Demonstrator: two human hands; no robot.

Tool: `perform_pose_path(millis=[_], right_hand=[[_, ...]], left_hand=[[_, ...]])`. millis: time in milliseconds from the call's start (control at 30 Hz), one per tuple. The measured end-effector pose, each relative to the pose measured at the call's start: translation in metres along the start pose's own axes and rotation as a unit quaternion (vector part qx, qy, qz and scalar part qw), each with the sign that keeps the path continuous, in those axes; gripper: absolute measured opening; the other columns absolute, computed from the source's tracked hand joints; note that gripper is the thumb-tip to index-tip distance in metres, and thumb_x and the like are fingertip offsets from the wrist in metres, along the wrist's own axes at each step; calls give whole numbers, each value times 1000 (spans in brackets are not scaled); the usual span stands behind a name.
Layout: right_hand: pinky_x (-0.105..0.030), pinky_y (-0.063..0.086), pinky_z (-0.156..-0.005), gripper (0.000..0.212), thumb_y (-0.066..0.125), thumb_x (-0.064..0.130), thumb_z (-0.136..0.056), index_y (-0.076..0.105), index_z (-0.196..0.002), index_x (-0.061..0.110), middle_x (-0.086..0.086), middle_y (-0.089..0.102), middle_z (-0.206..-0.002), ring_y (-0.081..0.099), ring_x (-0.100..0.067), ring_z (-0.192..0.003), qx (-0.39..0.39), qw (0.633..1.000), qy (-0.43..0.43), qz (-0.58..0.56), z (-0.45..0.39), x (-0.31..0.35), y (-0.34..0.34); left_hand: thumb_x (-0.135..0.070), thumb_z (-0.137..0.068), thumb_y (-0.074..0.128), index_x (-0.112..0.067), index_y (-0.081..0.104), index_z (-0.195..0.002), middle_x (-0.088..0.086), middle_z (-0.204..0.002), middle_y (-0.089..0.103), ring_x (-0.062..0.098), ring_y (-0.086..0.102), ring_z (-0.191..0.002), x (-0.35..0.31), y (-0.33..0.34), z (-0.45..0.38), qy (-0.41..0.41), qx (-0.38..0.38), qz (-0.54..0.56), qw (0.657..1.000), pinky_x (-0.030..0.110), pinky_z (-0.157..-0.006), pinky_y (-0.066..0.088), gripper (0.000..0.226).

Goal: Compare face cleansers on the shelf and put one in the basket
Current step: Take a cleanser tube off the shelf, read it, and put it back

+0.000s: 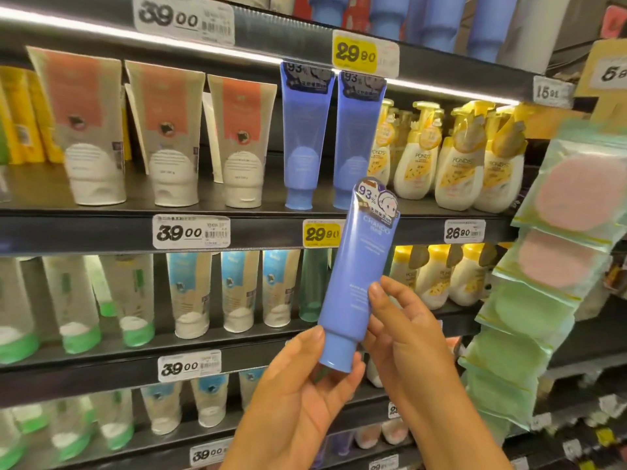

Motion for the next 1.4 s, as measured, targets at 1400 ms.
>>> perform_pose_path(millis=[1400], right_hand=[[-31,59,-75,39,58,21,-75,62,-113,15,-6,73,-101,70,-19,-88,65,998,-27,0,4,-14,23]], left_hand=[[-6,-65,65,11,71,-88,29,-98,69,34,70,-69,-15,-12,17,-30,-2,13,999,39,-56,59,30]])
Point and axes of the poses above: each hand's wrist, its own z-axis away from the middle knuckle, its own y-axis out of the palm, x = y × z, the point moved 8 cm from there along -z, towards the middle knuckle
